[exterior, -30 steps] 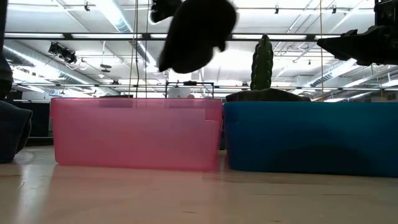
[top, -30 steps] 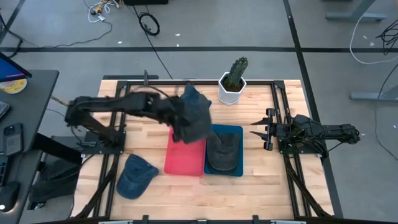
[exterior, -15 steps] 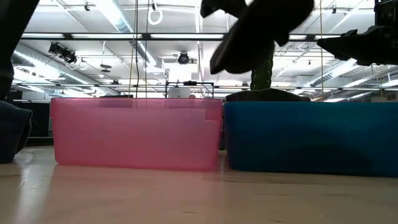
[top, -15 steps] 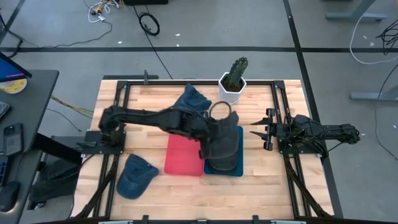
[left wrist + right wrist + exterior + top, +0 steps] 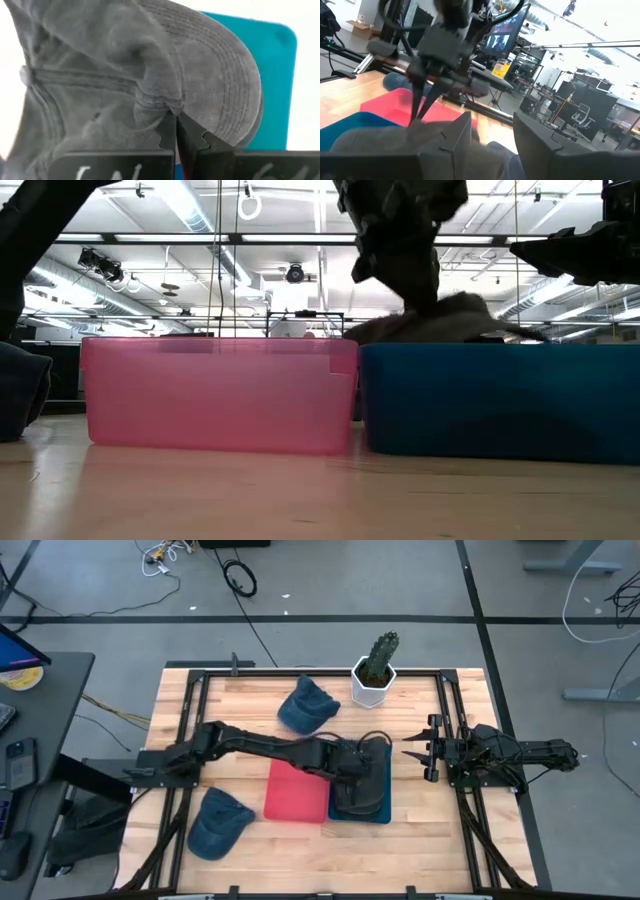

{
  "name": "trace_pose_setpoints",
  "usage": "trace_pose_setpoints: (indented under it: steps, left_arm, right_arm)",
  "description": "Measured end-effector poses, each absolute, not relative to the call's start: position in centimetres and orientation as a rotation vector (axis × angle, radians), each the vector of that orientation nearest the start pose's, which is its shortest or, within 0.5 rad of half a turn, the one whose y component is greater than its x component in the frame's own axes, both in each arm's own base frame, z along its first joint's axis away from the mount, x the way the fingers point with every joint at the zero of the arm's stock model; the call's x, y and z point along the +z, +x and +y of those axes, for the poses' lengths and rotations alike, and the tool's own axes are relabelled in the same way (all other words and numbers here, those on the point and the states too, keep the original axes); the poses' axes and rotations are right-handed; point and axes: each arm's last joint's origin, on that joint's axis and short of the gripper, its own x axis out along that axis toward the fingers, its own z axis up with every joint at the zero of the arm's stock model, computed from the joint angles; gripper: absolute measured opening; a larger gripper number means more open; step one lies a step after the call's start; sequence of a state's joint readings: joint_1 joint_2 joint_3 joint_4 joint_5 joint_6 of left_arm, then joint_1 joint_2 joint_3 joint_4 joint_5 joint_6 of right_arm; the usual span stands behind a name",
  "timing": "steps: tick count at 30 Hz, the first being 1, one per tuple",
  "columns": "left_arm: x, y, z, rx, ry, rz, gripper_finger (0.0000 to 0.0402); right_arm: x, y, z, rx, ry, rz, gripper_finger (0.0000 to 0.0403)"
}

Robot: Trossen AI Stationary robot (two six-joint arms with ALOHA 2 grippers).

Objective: Pick & Place hat
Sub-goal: Put the black cap into the blue bin, then put the bottom blue cap into the pink bin

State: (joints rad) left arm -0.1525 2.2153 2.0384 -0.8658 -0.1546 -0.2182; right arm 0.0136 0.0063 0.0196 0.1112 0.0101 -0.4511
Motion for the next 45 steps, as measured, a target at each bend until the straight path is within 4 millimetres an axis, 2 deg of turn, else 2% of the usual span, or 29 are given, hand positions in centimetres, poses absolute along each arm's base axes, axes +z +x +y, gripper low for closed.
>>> trace_pose_setpoints:
  steps: [7, 14, 19, 26, 30, 33, 38, 41, 45]
  left_arm:
    - [22.1, 48.0, -7.3, 0.081, -0.086, 1.095, 0.0002]
    - [21.5, 48.3, -7.3, 0.063, -0.068, 1.105, 0.0009]
    - [21.7, 48.2, -7.2, 0.039, -0.057, 1.1, 0.0052]
    - [21.7, 48.1, -7.1, -0.023, -0.107, 1.124, 0.0146]
    - [23.1, 47.8, -7.0, -0.034, -0.108, 1.124, 0.0189]
    - [25.2, 47.4, -7.2, -0.042, -0.098, 1.115, 0.0202]
    - [29.3, 46.2, -8.2, -0.061, -0.079, 1.116, 0.0197]
    - [30.9, 44.9, -9.4, -0.068, -0.045, 1.168, 0.0188]
    - [31.8, 42.4, -11.5, -0.11, 0.027, 1.258, 0.0179]
  right_arm:
    - [18.0, 9.6, 0.1, -0.024, -0.449, -0.124, 0.0149]
    - [18.1, 9.6, 0.1, -0.025, -0.449, -0.124, 0.0149]
    - [18.0, 9.6, 0.1, -0.024, -0.449, -0.124, 0.0149]
    - [18.0, 9.6, 0.1, -0.025, -0.449, -0.123, 0.0149]
    - [18.1, 9.6, 0.1, -0.025, -0.449, -0.124, 0.0149]
    - [18.1, 9.6, 0.1, -0.025, -0.449, -0.125, 0.0149]
    - [18.1, 9.6, 0.1, -0.025, -0.449, -0.126, 0.0149]
    - [18.0, 9.7, 0.1, -0.023, -0.449, -0.119, 0.0149]
    - [18.0, 9.7, 0.1, -0.023, -0.449, -0.117, 0.0149]
